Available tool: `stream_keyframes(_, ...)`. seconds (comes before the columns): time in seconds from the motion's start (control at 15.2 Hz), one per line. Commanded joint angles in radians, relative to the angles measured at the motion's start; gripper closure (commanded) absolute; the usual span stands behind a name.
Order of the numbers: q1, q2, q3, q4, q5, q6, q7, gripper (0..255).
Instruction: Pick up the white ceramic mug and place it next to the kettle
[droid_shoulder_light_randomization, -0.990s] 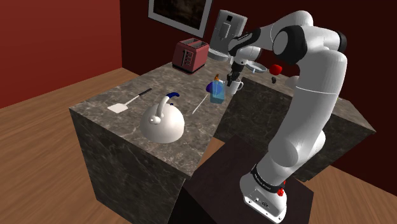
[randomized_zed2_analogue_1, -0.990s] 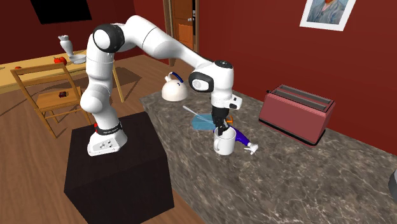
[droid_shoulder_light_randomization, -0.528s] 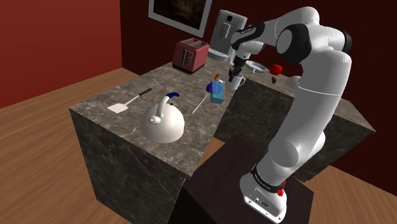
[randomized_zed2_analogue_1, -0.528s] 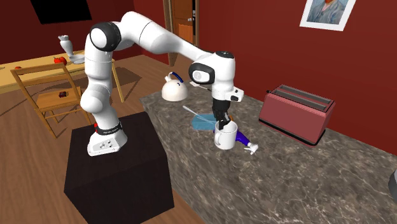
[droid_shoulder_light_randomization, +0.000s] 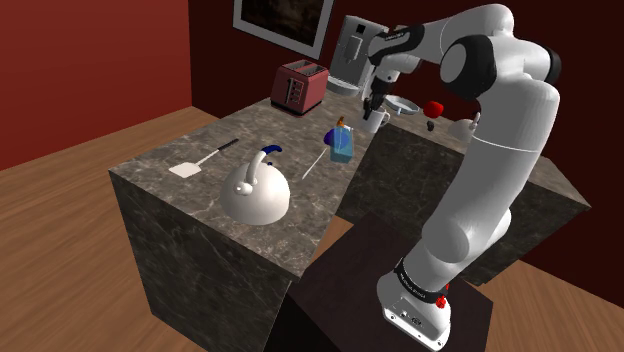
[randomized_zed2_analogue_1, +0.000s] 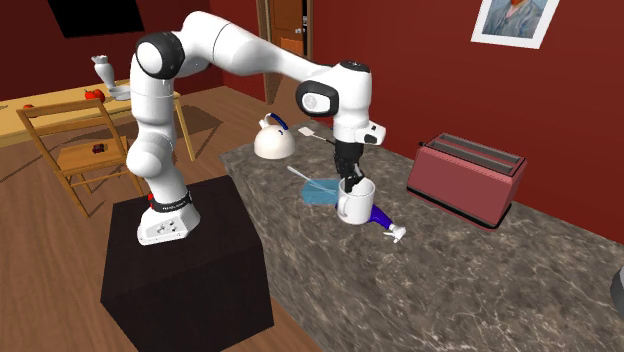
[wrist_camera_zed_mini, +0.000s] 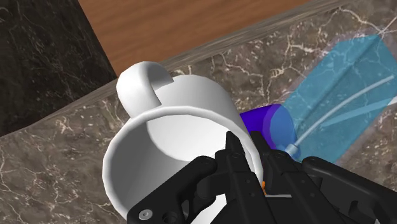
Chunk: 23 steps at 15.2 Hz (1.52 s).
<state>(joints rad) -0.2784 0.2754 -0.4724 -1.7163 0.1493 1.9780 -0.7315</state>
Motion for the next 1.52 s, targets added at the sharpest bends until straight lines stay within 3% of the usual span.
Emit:
stream_keyframes(0.0, 0.001, -0.010, -0.002, 0.015, -0.006, -0.024, 0.003, 255)
stream_keyframes(1.45, -0.016, -0.016, -0.012, 0.304, -0.015, -0.317, 0.018, 255)
